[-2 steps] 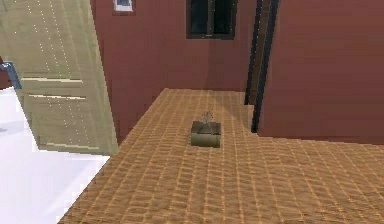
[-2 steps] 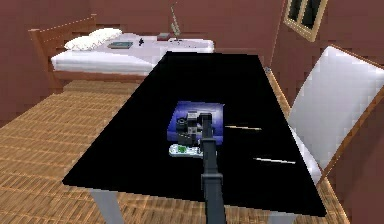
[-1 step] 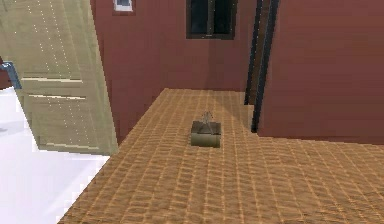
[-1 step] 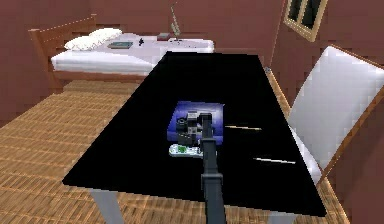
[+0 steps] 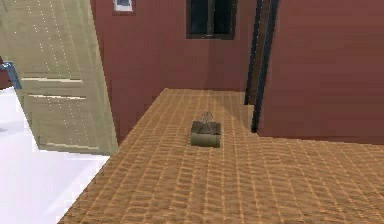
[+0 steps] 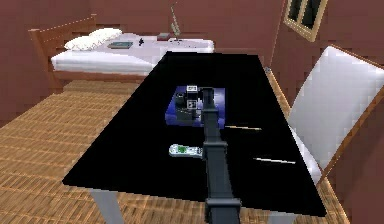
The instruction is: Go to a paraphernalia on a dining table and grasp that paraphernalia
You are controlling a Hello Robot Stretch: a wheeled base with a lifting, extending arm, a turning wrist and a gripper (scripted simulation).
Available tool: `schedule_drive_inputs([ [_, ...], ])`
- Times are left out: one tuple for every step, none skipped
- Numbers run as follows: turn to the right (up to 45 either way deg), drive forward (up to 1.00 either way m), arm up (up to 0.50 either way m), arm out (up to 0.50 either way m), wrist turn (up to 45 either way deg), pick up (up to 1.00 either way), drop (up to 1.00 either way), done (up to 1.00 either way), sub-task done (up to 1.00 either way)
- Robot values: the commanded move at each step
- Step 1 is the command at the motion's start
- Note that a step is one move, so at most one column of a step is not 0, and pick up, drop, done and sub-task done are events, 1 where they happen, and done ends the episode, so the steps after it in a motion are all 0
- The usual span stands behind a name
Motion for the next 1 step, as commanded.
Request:
schedule_drive_inputs([
  [0.0, 0.0, 0.0, 0.0, 0.0, 0.0, 0.0, 1.0, 0.0],
])
